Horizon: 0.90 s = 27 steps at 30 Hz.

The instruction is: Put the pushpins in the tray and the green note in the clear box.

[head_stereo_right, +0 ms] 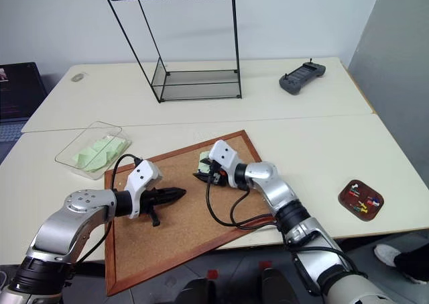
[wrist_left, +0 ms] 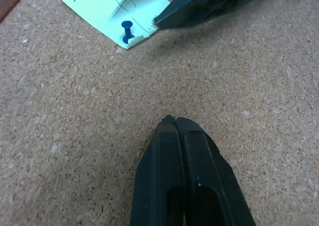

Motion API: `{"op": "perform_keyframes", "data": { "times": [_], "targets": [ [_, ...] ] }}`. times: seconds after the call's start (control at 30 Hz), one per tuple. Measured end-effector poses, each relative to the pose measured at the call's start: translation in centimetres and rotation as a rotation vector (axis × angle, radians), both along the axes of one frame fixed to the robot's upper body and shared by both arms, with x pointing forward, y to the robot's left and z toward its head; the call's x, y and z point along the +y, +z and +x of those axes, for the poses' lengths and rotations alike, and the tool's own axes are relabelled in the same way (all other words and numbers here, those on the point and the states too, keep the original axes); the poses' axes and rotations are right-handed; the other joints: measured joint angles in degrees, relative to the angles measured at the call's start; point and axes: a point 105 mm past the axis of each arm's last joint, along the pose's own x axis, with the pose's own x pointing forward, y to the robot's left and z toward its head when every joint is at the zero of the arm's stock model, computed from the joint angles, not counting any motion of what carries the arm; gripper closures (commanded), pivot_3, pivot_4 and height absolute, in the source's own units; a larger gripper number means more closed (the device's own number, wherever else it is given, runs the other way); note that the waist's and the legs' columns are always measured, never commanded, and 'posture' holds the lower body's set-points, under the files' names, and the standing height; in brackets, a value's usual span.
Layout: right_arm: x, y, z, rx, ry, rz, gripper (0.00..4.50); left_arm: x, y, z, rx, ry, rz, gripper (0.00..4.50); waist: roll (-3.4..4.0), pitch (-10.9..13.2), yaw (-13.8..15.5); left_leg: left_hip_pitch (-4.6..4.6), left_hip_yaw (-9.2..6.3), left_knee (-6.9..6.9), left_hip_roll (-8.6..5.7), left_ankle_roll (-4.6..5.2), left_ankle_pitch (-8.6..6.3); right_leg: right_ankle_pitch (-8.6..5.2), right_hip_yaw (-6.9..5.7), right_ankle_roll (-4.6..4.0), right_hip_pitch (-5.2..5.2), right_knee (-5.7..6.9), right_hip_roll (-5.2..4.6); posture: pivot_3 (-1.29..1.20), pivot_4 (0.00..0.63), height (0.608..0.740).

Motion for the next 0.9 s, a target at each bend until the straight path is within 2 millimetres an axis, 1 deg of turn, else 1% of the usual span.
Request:
{"op": "perform_keyframes", "data": {
  "times": [0.07,0.2,0.4,0.7,0.9],
  "targets": [
    [0.1,-0.3,0.5,0.008,-0.017,-0.014,2.23,0.0,-0.3,-0.1,-0.020,0.026,-0.014,4.50,-0.02,-0.01,0.12,0.00,-0.04,0.01,0.02,0.00,0.00,0.00,-0.04,0.00,0.01,0.00,-0.03,0.00,0.150,0.740],
    [0.7,-0.3,0.7,0.032,-0.023,0.007,2.23,0.0,-0.6,-0.6,-0.038,0.065,-0.037,4.50,-0.02,-0.01,-0.05,0.01,-0.07,0.00,0.02,0.00,0.00,0.00,-0.01,-0.01,0.00,0.01,-0.04,0.00,0.150,0.740],
    [1.0,0.2,1.2,0.037,-0.048,0.021,2.23,0.1,-0.7,-0.9,-0.052,0.092,-0.046,4.50,-0.02,-0.01,-0.28,0.02,-0.07,0.00,0.02,0.00,0.00,0.01,-0.03,-0.01,0.01,0.02,-0.03,0.00,0.150,0.740],
    [0.8,-1.1,0.8,0.075,-0.026,-0.027,2.23,0.3,-0.6,-1.0,-0.051,0.091,-0.046,4.50,-0.02,-0.01,-0.65,0.02,-0.06,-0.01,0.02,0.00,0.00,0.01,-0.03,-0.01,0.01,0.02,-0.02,0.00,0.150,0.740],
    [1.0,-1.2,0.7,0.072,-0.024,-0.039,2.23,0.4,-0.5,-0.9,-0.049,0.093,-0.041,4.50,-0.02,-0.01,-0.99,0.02,-0.07,0.00,0.02,0.00,0.00,0.01,-0.04,-0.01,0.01,0.04,-0.02,0.00,0.150,0.740]
  ]
}}
